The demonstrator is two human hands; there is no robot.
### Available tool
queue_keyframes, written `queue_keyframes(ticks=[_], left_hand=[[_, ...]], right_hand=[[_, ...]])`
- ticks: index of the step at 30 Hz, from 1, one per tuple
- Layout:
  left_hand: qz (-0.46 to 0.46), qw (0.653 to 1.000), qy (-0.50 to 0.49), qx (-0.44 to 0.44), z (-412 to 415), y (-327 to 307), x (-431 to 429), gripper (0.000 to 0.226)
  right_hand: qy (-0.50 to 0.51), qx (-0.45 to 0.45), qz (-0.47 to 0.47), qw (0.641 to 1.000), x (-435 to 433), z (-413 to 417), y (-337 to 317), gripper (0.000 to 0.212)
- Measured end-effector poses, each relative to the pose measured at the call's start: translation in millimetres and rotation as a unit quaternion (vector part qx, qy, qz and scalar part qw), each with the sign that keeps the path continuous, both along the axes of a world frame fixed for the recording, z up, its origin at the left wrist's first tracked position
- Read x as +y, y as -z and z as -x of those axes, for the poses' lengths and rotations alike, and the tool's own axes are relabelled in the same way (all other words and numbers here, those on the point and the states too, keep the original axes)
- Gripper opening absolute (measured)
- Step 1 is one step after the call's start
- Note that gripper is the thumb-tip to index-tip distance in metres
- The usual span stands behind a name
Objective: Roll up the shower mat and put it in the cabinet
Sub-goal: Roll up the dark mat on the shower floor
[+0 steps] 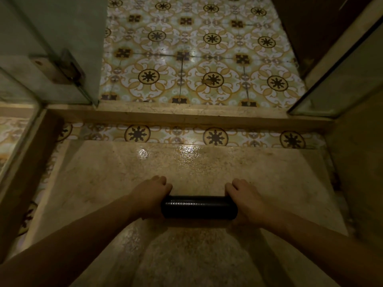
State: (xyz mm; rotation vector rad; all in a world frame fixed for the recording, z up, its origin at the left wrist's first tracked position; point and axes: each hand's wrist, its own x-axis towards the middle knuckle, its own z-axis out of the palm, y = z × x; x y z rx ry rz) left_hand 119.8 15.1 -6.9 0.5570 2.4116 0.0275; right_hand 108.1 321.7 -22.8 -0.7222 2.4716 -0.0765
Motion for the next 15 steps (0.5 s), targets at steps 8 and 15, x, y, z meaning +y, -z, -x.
queue_keyframes(ticks=[8,15], left_hand=[[-0.033,0.995,-0.045,0.079,-54.5,30.5,-3.4,0.093],[-0.034,0.99,-0.016,0.136,-70.1,27.1,2.0,0.084]], right_hand=[[0.008,-0.004,0.034,0.999,7.8,-33.8,17.1,0.074],[-0.012,-0.032,-0.02,0.999,-4.7,-28.3,17.7,0.072]])
